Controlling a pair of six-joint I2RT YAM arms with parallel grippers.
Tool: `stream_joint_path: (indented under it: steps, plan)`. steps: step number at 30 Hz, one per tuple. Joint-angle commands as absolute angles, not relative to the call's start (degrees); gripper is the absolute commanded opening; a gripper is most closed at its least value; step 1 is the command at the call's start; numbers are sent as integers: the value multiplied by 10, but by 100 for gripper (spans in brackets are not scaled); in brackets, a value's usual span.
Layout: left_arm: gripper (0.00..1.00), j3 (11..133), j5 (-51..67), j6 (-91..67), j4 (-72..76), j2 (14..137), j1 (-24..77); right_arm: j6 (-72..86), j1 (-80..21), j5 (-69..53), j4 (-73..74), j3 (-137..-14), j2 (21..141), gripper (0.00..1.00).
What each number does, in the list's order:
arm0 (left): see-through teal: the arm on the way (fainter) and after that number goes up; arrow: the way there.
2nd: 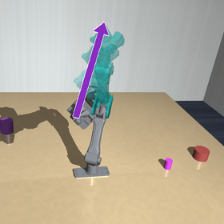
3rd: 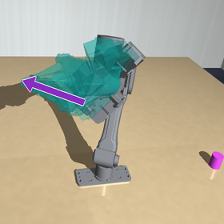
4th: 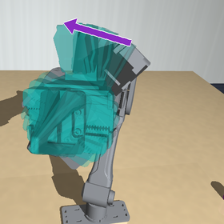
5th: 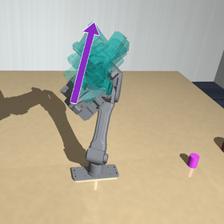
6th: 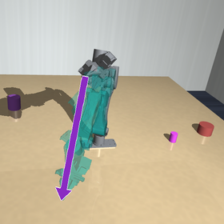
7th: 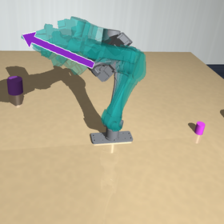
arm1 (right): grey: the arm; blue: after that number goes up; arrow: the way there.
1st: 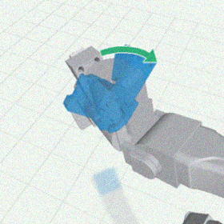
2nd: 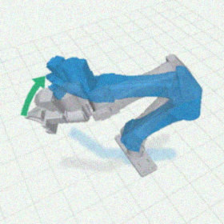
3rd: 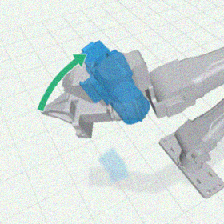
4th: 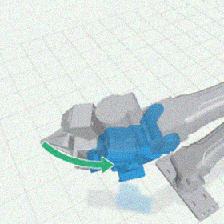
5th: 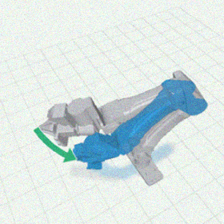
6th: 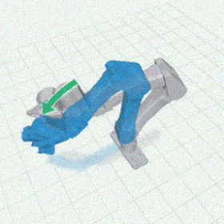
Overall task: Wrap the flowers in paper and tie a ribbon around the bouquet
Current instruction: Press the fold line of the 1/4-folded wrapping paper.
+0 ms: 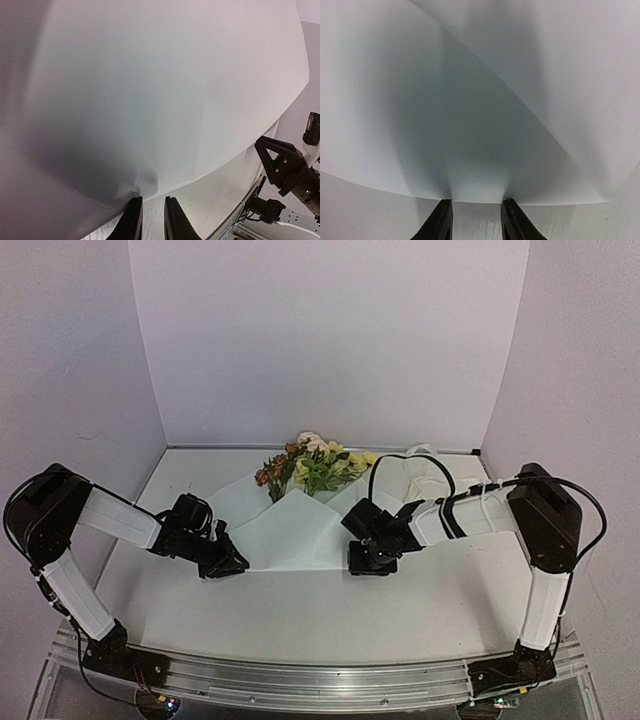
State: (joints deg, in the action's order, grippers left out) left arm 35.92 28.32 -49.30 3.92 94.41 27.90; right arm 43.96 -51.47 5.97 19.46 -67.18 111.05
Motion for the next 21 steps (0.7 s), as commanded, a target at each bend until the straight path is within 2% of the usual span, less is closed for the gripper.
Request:
stream_joint_path:
  steps: [1,8,21]
  plan:
    - [18,369,264,-475,-8,932,275,477,-495,11,204,-653,1055,33]
    - [18,388,282,-471,-9,937,275,526,-472,-75,145,-650,1003,31]
    - [18,401,287,-474,-8,939,275,607,-423,-147,-16,-584,1078,26]
